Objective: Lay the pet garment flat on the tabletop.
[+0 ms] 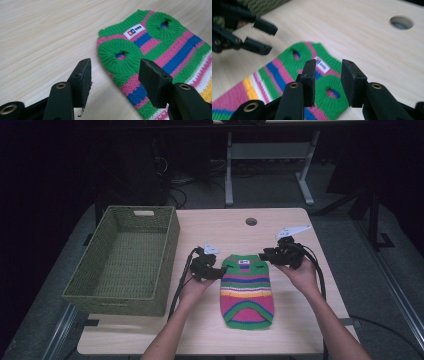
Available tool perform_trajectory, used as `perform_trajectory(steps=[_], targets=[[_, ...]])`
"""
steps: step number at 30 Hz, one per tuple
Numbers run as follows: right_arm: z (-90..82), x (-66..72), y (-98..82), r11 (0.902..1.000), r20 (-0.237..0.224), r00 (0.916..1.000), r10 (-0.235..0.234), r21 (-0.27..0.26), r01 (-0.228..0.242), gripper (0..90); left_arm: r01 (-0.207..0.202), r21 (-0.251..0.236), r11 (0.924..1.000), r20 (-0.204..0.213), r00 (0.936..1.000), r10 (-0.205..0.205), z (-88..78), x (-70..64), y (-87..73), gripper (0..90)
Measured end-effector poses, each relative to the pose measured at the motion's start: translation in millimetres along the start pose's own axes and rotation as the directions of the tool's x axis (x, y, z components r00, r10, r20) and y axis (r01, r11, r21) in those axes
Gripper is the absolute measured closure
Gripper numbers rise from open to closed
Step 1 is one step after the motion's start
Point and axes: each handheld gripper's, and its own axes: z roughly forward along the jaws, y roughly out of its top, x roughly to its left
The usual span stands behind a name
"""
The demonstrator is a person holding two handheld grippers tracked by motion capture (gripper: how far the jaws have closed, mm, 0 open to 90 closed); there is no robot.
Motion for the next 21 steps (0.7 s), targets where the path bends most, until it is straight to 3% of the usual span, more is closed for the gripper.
perform_trajectory(steps=[3,6,8,11,15,17,21], targets=[[8.2,-0.3,-12.7,0.997,-0.072,0.9973,0.015,0.076,-0.009,73.9,-0.043,0.004,0.999,0.038,0.9983,0.043,-0.6,-7.8,-1.8,55.7],[12.7,1.1,-19.3,0.993,-0.095,0.9953,0.021,0.118,-0.01,78.5,-0.074,0.01,0.9972,0.062,0.9954,0.073,-0.2,-12.9,-3.1,63.6],[17.8,2.6,-26.0,0.9868,-0.125,0.9921,0.016,0.162,0.005,80.7,-0.118,0.023,0.9928,0.081,0.99,0.115,0.3,-19.2,-4.8,71.0],[25.8,4.6,-36.4,0.9767,-0.135,0.9909,0.001,0.213,0.028,81.9,-0.174,0.059,0.983,0.106,0.9803,0.167,4.4,-27.5,-6.5,81.1],[32.4,3.0,-41.2,0.9717,-0.143,0.9896,0.018,0.236,0.016,80.2,-0.185,0.091,0.9786,0.106,0.9789,0.175,10.5,-29.1,-8.5,82.2],[37.7,0.8,-43.4,0.9718,-0.143,0.9893,0.027,0.235,0.008,79.1,-0.193,0.13,0.9725,0.087,0.9792,0.183,16.8,-29.3,-11.0,79.1],[40.9,-2.0,-44.1,0.9769,-0.142,0.9888,0.047,0.213,-0.016,78.7,-0.185,0.12,0.9753,0.084,0.9808,0.176,18.5,-27.8,-11.4,78.8]])
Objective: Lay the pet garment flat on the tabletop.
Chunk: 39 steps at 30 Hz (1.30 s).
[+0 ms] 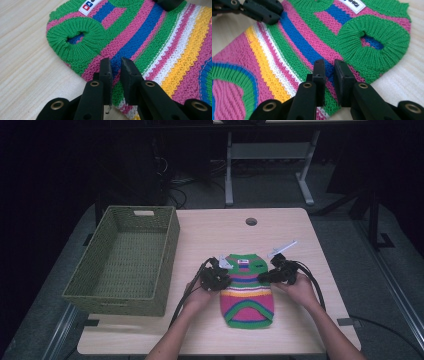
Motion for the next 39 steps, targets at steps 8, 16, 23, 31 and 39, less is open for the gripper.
perform_trajectory(steps=[8,16,23,31,39], targets=[[-0.3,-5.7,-1.6,0.9991,-0.038,0.9989,0.026,-0.033,-0.027,73.1,0.019,-0.014,0.9997,-0.035,0.9992,-0.02,-0.9,5.8,0.8,75.2],[-11.1,-9.3,-5.1,0.9955,-0.11,0.9929,0.046,-0.078,-0.055,66.1,0.054,-0.049,0.9974,0.016,0.9985,-0.053,-11.1,7.8,0.2,74.1],[-22.8,-14.7,-9.9,0.9888,-0.147,0.9878,0.049,-0.132,-0.069,61.1,0.08,-0.074,0.994,0.051,0.9958,-0.076,-20.0,8.8,-0.1,68.8],[-34.3,-19.9,-15.8,0.9862,-0.164,0.9854,0.047,-0.149,-0.072,57.1,0.094,-0.093,0.9912,0.037,0.9952,-0.09,-27.7,11.1,-3.1,56.8],[-41.5,-19.8,-20.7,0.9875,-0.18,0.9826,0.046,-0.14,-0.072,51.3,0.118,-0.107,0.9873,0.036,0.9928,-0.114,-33.2,11.2,-8.1,49.5]])
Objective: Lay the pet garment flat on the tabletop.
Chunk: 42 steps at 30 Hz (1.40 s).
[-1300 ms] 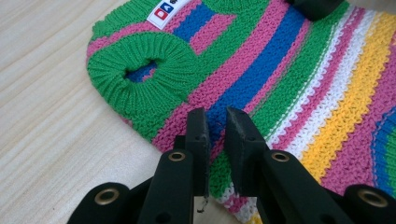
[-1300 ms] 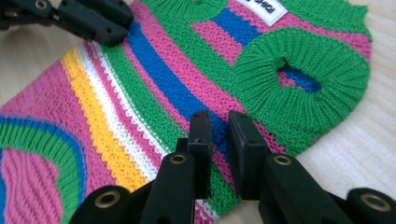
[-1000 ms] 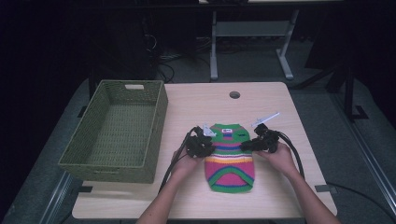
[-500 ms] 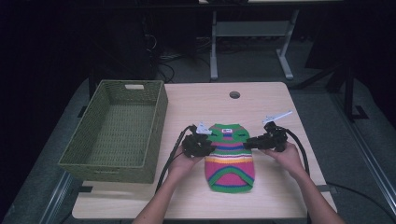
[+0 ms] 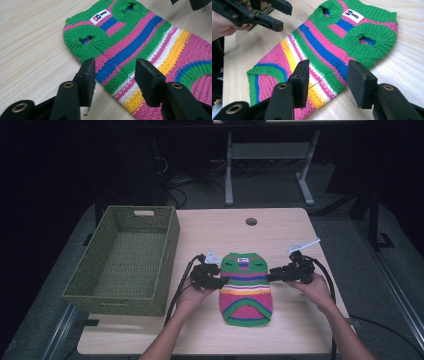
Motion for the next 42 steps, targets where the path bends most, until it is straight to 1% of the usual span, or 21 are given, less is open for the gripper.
perform_trajectory(steps=[1,3,6,10,12,14,16,19,20,21,23,24,25,28,31,33,38,39,40,42], targets=[[-1.9,0.4,-1.1,1.0,-0.004,1.0,0.003,0.003,-0.003,49.1,0.009,-0.003,1.0,0.003,1.0,-0.009,-1.1,-0.1,-0.7,47.4],[-2.8,0.2,-2.5,1.0,-0.005,1.0,0.004,0.004,-0.004,47.9,0.013,-0.011,0.9999,0.006,0.9999,-0.013,-1.5,0.3,-1.4,45.2],[-4.3,0.4,-3.7,1.0,-0.007,1.0,0.006,0.004,-0.006,47.4,0.016,-0.007,0.9998,0.01,0.9998,-0.016,-2.8,0.0,-2.1,44.5],[-7.3,1.2,-5.8,1.0,-0.005,1.0,0.003,0.0,-0.003,46.3,0.022,-0.023,0.9995,0.014,0.9997,-0.021,-6.8,-1.9,-3.6,43.8],[-9.1,2.5,-7.2,1.0,-0.003,1.0,0.004,0.0,-0.004,44.7,0.006,-0.025,0.9997,0.019,0.9998,-0.005,-9.5,-4.2,-3.7,43.2],[-9.6,2.7,-7.5,1.0,0.0,1.0,0.001,-0.001,-0.001,44.5,0.005,-0.028,0.9996,0.018,0.9998,-0.005,-10.0,-5.8,-4.0,42.9],[-11.4,3.7,-8.2,1.0,0.001,1.0,0.001,-0.001,-0.001,43.3,-0.004,-0.033,0.9994,0.023,0.9997,0.005,-11.1,-8.4,-4.8,41.9],[-13.8,4.3,-10.0,0.9999,0.003,1.0,-0.004,-0.012,0.004,41.0,-0.003,-0.035,0.9994,0.03,0.9995,0.004,-12.1,-11.1,-6.5,39.3],[-14.5,4.2,-11.0,0.9999,-0.001,1.0,-0.001,-0.013,0.001,39.6,-0.004,-0.032,0.9995,0.03,0.9996,0.005,-12.5,-11.4,-7.2,38.5],[-15.4,4.8,-12.9,0.9999,-0.005,0.9999,0.012,-0.01,-0.012,37.3,-0.008,-0.028,0.9996,0.026,0.9996,0.009,-13.3,-11.9,-8.7,36.7],[-15.7,4.6,-14.1,0.9999,-0.004,1.0,0.004,-0.011,-0.004,37.3,-0.005,-0.032,0.9995,0.025,0.9997,0.005,-13.8,-12.0,-9.8,36.1],[-16.7,5.2,-15.2,1.0,-0.007,1.0,0.007,-0.007,-0.007,37.3,0.004,-0.033,0.9994,0.026,0.9997,-0.003,-15.1,-11.8,-11.5,35.6],[-18.2,5.7,-17.3,0.9999,-0.01,0.9999,0.003,-0.011,-0.003,37.0,0.003,-0.034,0.9994,0.024,0.9997,-0.003,-15.6,-11.6,-12.1,34.4],[-20.8,6.3,-20.4,0.9999,-0.01,0.9999,-0.002,-0.015,0.002,36.5,0.001,-0.028,0.9996,0.022,0.9998,-0.001,-17.5,-11.9,-14.3,34.4],[-22.4,6.9,-21.7,0.9999,-0.015,0.9999,0.003,-0.012,-0.004,36.3,0.007,-0.039,0.9992,0.02,0.9998,-0.007,-20.6,-12.7,-16.7,34.4],[-25.2,8.5,-23.3,0.9998,-0.015,0.9999,-0.006,-0.018,0.006,36.3,0.013,-0.044,0.999,0.025,0.9996,-0.012,-23.2,-14.3,-18.7,34.0],[-28.1,12.1,-25.9,0.9997,-0.016,0.9997,-0.017,-0.02,0.016,36.2,0.005,-0.045,0.999,0.027,0.9996,-0.004,-26.4,-16.8,-21.2,32.7],[-28.9,12.8,-26.6,0.9996,-0.014,0.9997,-0.019,-0.02,0.019,35.8,0.013,-0.055,0.9984,0.03,0.9995,-0.011,-26.9,-17.8,-22.0,31.2],[-31.6,14.3,-28.5,0.9993,-0.011,0.9997,-0.02,-0.033,0.02,35.4,0.006,-0.054,0.9985,0.033,0.9994,-0.004,-28.3,-17.7,-22.8,30.1],[-32.7,14.8,-29.5,0.9991,-0.016,0.9997,-0.02,-0.039,0.019,35.4,0.004,-0.055,0.9985,0.033,0.9994,-0.002,-29.9,-18.7,-24.3,29.5]])
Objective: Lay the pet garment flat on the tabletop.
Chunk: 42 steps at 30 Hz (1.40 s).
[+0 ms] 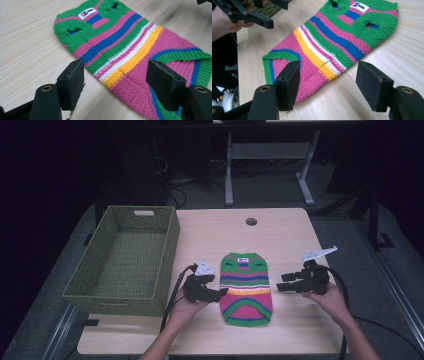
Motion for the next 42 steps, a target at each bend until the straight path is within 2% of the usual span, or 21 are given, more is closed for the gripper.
perform_trajectory(steps=[9,16,19,25,29,34,42], targets=[[-8.6,2.9,-10.7,0.9999,0.002,1.0,0.002,-0.012,-0.002,35.0,-0.009,0.009,0.9999,-0.009,0.9999,0.009,-7.4,-2.7,-6.5,26.8],[-11.6,2.6,-21.1,0.9999,0.009,0.9999,0.013,-0.006,-0.013,34.4,-0.014,0.001,0.9999,0.017,0.9998,0.014,-12.0,-8.5,-10.3,23.6],[-14.4,3.5,-24.4,0.9999,0.015,0.9998,0.013,-0.005,-0.013,34.3,-0.028,-0.002,0.9996,0.021,0.9994,0.028,-14.6,-10.2,-11.9,22.4],[-19.2,3.9,-32.1,0.9998,0.023,0.9996,0.017,-0.006,-0.017,34.2,-0.013,0.003,0.9999,0.014,0.9998,0.013,-17.0,-7.6,-16.8,21.6],[-22.0,3.6,-38.3,0.9996,0.024,0.9993,0.028,0.001,-0.028,33.0,-0.019,0.004,0.9998,0.011,0.9998,0.019,-18.8,-8.5,-19.2,21.6],[-25.5,7.5,-45.4,0.9998,0.023,0.9996,0.018,-0.011,-0.018,32.7,-0.022,-0.003,0.9998,0.001,0.9998,0.022,-22.7,-10.5,-24.0,21.6],[-30.5,9.2,-58.9,0.9997,0.039,0.999,0.023,-0.013,-0.023,31.7,-0.033,0.001,0.9995,-0.009,0.9994,0.033,-34.4,-16.8,-33.3,21.3]])
